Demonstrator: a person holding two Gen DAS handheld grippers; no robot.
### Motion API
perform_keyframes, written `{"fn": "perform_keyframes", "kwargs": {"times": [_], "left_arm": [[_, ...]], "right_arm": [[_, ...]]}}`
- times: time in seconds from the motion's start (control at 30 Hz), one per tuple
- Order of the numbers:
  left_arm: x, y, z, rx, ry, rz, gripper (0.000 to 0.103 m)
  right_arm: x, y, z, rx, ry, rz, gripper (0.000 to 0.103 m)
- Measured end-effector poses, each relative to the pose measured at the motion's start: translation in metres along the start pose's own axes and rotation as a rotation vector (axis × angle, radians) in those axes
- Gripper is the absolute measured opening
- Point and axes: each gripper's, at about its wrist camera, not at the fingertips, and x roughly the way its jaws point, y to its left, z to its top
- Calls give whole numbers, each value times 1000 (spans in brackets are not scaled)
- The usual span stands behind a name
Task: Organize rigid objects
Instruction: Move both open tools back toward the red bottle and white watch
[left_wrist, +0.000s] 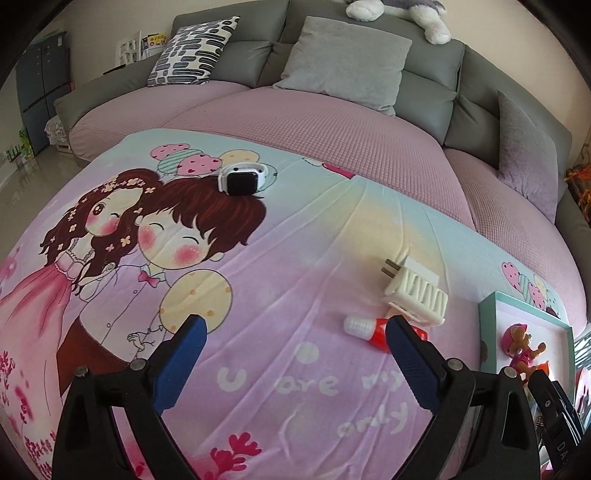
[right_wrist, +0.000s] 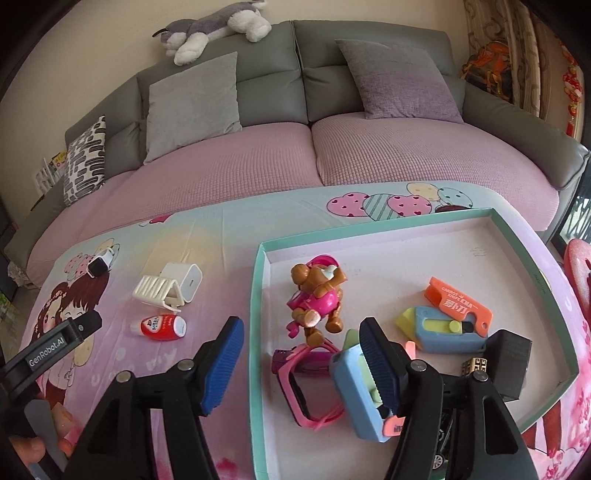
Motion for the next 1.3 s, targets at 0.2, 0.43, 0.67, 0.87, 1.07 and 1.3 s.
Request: {"fn": "perform_keyframes", "kwargs": {"times": [0.2, 0.43, 0.67, 0.87, 1.07, 1.3], "left_arm": [[0, 33, 3, -62, -12, 48, 98], [-4, 61, 6, -111, -36, 94, 98], [-9, 86, 8, -147, -70, 128, 99], [-11, 99, 10, -175, -96, 126, 99], [-6, 98, 11, -155, -71, 99, 99], [5, 97, 10, -126, -25, 91, 99]], "right_arm": [[2, 27, -2, -56, -12, 20, 88], [2, 55, -5, -106, -27, 45, 103], [8, 79, -11, -146, -16, 77, 103], [14, 94, -17, -174, -7, 108, 103], [20, 105, -22, -185, 4, 157, 103], [31, 109, -25, -155, 31, 186, 103]]}}
